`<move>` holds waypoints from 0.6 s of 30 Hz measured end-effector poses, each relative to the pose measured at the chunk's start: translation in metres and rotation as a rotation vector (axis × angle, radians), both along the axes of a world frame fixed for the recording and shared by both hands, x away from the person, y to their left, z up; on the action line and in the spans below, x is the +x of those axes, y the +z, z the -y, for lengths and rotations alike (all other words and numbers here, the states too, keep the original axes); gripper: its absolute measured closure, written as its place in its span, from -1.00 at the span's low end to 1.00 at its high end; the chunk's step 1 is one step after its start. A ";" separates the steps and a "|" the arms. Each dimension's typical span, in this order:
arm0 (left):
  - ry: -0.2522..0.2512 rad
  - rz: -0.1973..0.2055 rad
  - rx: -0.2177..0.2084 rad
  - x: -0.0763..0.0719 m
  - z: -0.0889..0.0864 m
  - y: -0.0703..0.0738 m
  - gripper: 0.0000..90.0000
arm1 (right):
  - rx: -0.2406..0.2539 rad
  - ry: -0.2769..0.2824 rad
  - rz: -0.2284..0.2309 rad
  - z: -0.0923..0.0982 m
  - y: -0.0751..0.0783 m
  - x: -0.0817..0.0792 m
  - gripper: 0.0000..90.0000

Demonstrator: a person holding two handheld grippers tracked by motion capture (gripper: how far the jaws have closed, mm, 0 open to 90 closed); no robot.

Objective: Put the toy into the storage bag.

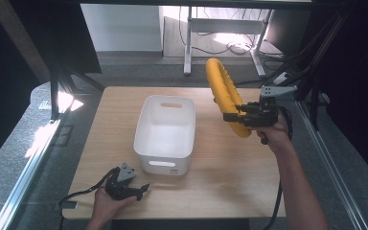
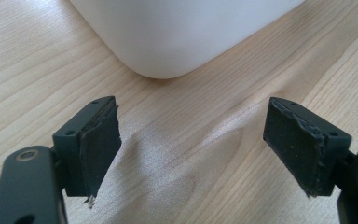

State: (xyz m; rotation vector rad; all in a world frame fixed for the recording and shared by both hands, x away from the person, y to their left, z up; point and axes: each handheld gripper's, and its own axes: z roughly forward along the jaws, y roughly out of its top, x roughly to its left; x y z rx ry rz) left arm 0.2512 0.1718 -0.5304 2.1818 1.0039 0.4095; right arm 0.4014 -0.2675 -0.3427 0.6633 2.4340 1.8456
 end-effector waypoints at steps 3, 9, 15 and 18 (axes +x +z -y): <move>-0.001 -0.001 0.000 0.000 0.000 0.000 -0.58 | 0.011 0.002 0.003 -0.001 0.003 0.000 0.15; -0.002 0.000 0.001 0.000 0.000 0.000 -0.58 | 0.027 0.012 0.021 -0.006 0.010 -0.003 0.16; -0.004 0.000 0.002 0.000 0.000 0.000 -0.58 | 0.037 0.028 0.045 -0.011 0.020 -0.007 0.15; -0.004 0.000 0.002 0.000 0.000 0.000 -0.58 | 0.038 0.035 0.056 -0.014 0.024 -0.009 0.15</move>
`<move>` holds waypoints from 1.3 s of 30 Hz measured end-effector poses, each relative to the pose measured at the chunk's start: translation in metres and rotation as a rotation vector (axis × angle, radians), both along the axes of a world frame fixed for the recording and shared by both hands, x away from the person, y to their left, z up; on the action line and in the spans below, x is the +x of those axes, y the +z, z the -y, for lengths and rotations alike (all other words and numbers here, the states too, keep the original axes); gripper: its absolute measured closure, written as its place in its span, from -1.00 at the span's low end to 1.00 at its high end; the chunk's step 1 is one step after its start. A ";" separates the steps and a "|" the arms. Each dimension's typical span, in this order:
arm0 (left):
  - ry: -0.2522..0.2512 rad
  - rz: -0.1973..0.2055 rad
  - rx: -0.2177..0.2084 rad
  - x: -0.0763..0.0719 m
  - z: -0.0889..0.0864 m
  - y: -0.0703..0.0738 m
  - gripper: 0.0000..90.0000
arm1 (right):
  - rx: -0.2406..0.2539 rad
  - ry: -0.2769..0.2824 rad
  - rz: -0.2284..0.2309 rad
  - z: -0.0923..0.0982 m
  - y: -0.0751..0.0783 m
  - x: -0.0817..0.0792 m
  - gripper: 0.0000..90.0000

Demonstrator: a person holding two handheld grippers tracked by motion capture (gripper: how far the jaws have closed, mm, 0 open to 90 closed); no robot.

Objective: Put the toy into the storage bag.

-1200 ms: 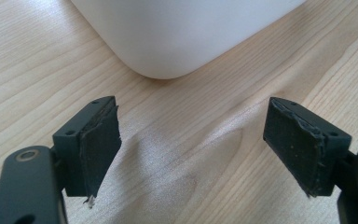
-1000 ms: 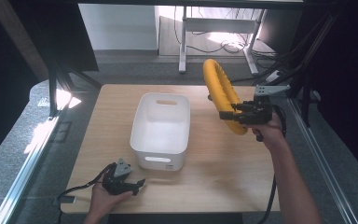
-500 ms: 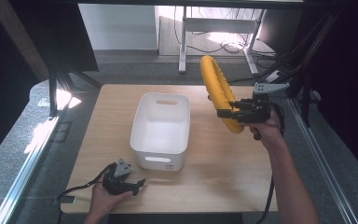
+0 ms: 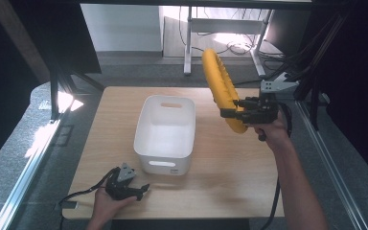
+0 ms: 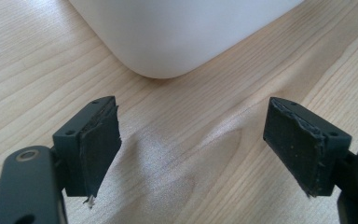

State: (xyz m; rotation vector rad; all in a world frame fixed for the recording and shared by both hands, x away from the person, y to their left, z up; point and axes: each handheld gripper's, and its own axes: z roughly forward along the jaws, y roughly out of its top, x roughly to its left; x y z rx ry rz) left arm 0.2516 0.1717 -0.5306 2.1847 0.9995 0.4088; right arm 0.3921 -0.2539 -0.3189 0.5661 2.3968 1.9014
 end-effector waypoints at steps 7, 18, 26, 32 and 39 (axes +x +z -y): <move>0.004 0.002 -0.003 0.000 0.000 0.000 -0.58 | 0.007 0.018 0.015 -0.012 0.008 -0.002 0.15; 0.003 0.002 -0.003 0.000 0.000 0.000 -0.58 | 0.021 0.041 0.039 -0.024 0.016 -0.003 0.15; 0.001 0.001 0.000 0.000 0.000 0.000 -0.58 | 0.024 0.059 0.048 -0.033 0.021 -0.004 0.15; 0.001 0.002 0.001 0.000 0.000 0.000 -0.58 | 0.023 0.070 0.052 -0.041 0.024 -0.004 0.15; 0.001 0.001 0.000 0.000 0.000 0.000 -0.58 | 0.022 0.080 0.058 -0.047 0.026 -0.004 0.15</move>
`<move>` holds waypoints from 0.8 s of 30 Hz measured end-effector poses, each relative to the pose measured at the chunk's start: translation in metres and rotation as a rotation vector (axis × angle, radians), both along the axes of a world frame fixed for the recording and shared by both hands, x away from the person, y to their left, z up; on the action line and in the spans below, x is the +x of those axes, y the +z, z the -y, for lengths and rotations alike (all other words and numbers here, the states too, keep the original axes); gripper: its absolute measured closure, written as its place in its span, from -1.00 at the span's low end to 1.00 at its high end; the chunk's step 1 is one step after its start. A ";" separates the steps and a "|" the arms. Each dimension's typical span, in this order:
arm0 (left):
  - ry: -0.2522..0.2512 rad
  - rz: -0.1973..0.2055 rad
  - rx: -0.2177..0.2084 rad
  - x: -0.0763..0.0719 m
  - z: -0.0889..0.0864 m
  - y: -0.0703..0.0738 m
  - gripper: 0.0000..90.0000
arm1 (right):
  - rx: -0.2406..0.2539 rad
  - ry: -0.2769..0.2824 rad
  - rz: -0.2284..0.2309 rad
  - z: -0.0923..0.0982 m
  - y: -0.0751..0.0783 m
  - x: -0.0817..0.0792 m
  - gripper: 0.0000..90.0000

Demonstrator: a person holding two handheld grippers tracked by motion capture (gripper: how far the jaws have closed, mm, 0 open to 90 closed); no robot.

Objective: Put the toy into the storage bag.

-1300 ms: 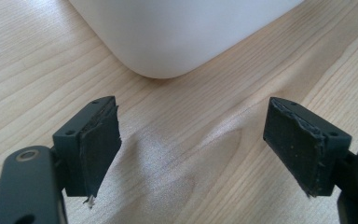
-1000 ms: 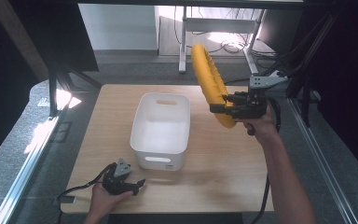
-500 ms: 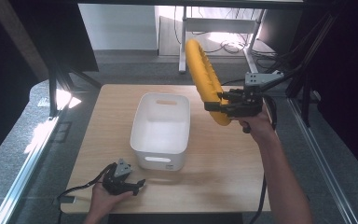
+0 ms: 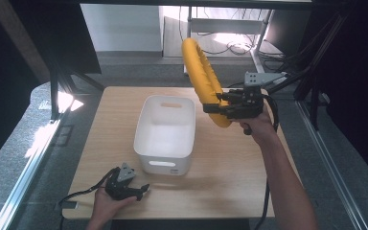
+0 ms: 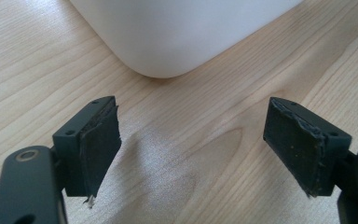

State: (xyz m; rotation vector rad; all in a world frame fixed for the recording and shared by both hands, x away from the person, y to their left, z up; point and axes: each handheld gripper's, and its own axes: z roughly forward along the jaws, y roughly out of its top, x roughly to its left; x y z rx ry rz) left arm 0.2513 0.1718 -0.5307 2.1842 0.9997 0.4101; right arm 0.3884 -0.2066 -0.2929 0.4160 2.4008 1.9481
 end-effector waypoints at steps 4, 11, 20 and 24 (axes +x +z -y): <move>0.000 0.000 0.001 0.000 0.000 0.000 -0.58 | 0.002 0.007 0.006 -0.005 0.003 -0.001 0.15; 0.000 0.001 0.000 0.000 0.000 0.000 -0.58 | 0.007 0.021 0.014 -0.012 0.008 -0.002 0.15; -0.001 0.001 0.002 0.000 -0.001 0.001 -0.58 | 0.008 0.035 0.023 -0.020 0.013 -0.004 0.15; 0.000 0.001 0.001 0.000 -0.001 0.001 -0.58 | 0.011 0.041 0.025 -0.024 0.014 -0.004 0.15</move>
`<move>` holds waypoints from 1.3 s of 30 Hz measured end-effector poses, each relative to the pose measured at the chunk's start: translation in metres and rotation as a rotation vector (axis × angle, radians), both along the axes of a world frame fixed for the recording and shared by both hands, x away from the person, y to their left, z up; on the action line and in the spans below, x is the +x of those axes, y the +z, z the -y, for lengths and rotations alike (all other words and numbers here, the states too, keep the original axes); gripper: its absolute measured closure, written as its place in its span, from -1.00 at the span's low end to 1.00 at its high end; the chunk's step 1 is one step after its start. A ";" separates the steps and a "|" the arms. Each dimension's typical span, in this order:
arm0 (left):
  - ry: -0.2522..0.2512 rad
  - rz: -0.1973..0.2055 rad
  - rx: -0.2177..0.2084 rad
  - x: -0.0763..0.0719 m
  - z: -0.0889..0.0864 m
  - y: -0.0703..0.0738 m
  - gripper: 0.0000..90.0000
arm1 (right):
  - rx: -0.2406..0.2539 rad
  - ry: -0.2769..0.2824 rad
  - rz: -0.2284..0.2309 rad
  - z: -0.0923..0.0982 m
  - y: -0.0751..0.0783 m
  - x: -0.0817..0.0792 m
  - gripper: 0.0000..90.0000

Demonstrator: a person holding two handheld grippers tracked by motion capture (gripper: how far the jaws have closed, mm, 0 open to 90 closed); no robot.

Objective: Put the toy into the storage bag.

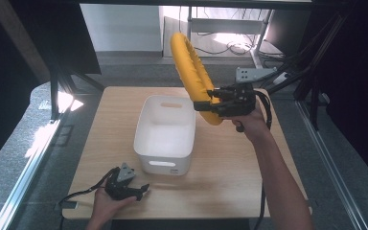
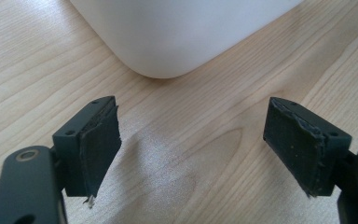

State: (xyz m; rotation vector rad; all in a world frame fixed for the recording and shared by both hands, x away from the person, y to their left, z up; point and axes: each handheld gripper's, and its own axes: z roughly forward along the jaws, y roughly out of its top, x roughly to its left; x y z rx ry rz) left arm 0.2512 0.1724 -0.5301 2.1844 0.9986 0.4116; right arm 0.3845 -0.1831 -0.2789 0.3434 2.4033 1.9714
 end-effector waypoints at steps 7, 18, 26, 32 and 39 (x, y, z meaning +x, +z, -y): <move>-0.001 0.000 0.005 0.000 0.000 0.000 -0.58 | 0.000 0.011 0.001 -0.007 0.000 0.001 0.15; 0.000 -0.002 0.000 0.000 0.000 0.000 -0.58 | 0.003 0.032 0.003 -0.017 0.003 0.000 0.15; 0.000 -0.002 0.001 0.000 0.000 0.000 -0.58 | 0.002 0.045 -0.001 -0.024 0.004 0.000 0.15; 0.000 -0.001 -0.001 0.000 0.000 0.000 -0.58 | 0.000 0.058 0.001 -0.030 0.005 -0.001 0.15; -0.001 -0.001 0.001 0.000 0.000 0.000 -0.58 | 0.016 0.081 -0.013 -0.037 0.003 0.001 0.15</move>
